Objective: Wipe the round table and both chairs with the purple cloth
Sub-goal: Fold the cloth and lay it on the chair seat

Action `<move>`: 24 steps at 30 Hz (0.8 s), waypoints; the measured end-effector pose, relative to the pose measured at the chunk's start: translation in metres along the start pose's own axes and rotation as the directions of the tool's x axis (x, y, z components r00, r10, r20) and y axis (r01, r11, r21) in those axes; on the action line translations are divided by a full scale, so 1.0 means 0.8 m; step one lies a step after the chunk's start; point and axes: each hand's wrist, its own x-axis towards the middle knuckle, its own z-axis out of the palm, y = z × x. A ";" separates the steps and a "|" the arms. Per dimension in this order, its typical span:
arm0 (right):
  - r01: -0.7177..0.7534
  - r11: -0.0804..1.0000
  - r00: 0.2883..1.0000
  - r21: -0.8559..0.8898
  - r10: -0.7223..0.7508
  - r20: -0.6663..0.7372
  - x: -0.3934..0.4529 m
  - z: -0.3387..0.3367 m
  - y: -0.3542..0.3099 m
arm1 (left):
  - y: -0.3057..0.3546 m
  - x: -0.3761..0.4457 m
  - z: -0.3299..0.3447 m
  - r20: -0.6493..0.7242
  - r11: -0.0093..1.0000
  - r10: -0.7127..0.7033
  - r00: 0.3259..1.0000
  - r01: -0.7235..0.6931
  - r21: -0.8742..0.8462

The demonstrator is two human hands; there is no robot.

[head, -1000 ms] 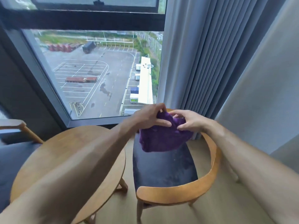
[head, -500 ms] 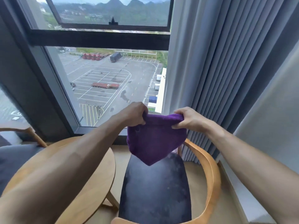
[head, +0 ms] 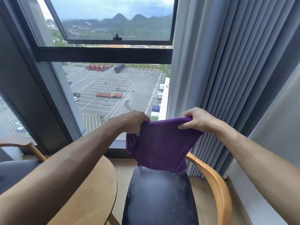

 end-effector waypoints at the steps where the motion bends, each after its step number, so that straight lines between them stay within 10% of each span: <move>1: 0.010 1.000 0.999 0.008 -0.009 -0.038 0.001 -0.004 0.005 | -0.008 0.000 0.002 0.000 0.998 -0.023 1.000 0.023 0.051; 12: 0.120 0.993 0.971 -0.010 -0.120 -0.207 0.014 -0.007 -0.007 | -0.042 0.009 0.014 0.148 0.997 -0.073 0.986 0.069 0.031; 15: 0.197 0.980 0.963 -0.014 -0.196 -0.183 0.021 -0.009 -0.039 | -0.031 0.011 0.016 0.177 0.919 -0.005 0.984 0.074 -0.387; 17: 0.200 0.980 0.973 0.019 -0.197 -0.121 0.028 0.000 -0.064 | -0.004 0.018 0.012 0.091 0.612 0.079 0.993 0.024 -0.791; 24: -0.156 0.792 0.976 0.590 0.033 0.214 0.019 -0.004 -0.064 | 0.035 0.048 0.017 -0.135 0.559 -0.081 0.988 -0.067 -0.827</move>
